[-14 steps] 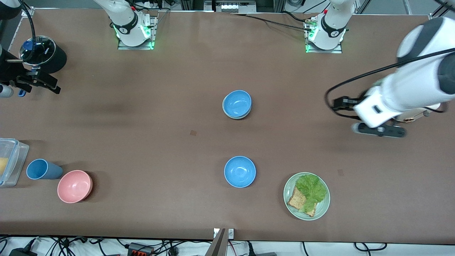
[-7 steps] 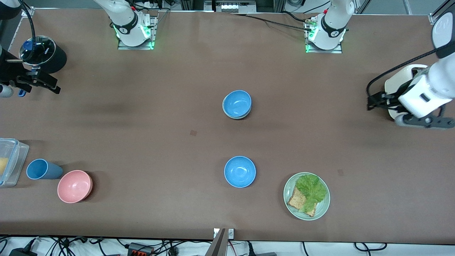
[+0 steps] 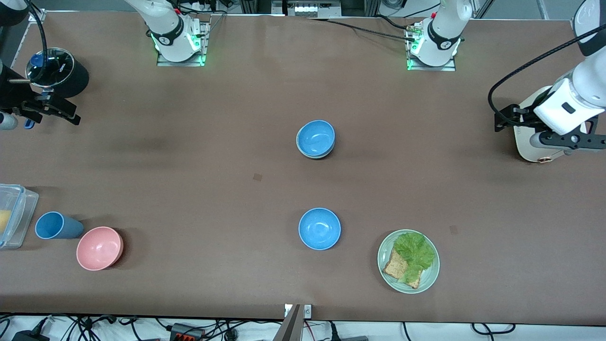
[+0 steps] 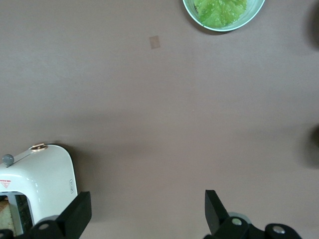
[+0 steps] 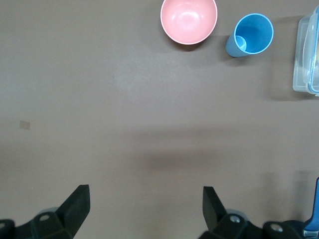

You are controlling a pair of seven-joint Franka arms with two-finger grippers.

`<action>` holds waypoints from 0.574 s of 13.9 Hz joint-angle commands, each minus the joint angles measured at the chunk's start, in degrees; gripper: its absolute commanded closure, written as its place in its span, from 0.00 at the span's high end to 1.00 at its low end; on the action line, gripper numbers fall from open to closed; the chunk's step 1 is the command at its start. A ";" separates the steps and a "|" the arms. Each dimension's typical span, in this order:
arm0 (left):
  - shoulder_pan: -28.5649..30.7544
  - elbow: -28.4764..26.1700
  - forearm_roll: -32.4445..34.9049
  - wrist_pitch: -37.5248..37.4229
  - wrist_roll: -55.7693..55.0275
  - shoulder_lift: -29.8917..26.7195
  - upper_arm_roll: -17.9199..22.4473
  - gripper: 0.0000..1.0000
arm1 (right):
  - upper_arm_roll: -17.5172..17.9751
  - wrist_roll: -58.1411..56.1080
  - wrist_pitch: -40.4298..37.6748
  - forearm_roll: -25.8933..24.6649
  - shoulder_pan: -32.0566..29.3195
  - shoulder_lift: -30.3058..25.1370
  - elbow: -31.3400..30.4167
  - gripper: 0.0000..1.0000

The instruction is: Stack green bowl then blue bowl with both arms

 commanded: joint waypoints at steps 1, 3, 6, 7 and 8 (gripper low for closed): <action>-0.58 -0.25 -1.59 -0.24 -2.04 -0.72 0.37 1.00 | -0.16 -0.77 -1.31 -0.78 0.26 -0.64 0.12 1.00; -0.58 0.27 -1.94 -0.15 -2.14 -0.37 0.37 1.00 | -0.07 -0.77 -1.48 -0.78 0.26 -0.64 0.21 1.00; -0.49 0.80 -2.73 0.03 -2.41 -0.19 0.37 1.00 | -0.07 -0.68 -1.92 -0.78 0.26 -0.64 0.21 1.00; -0.40 0.71 -3.17 -0.06 -2.58 -0.28 0.37 1.00 | -0.16 -0.68 -1.93 -0.78 0.26 -0.64 0.21 1.00; -0.14 0.80 -3.17 -0.15 -2.23 -0.19 0.45 1.00 | -0.07 -0.68 -2.01 -0.78 0.26 -0.64 0.21 1.00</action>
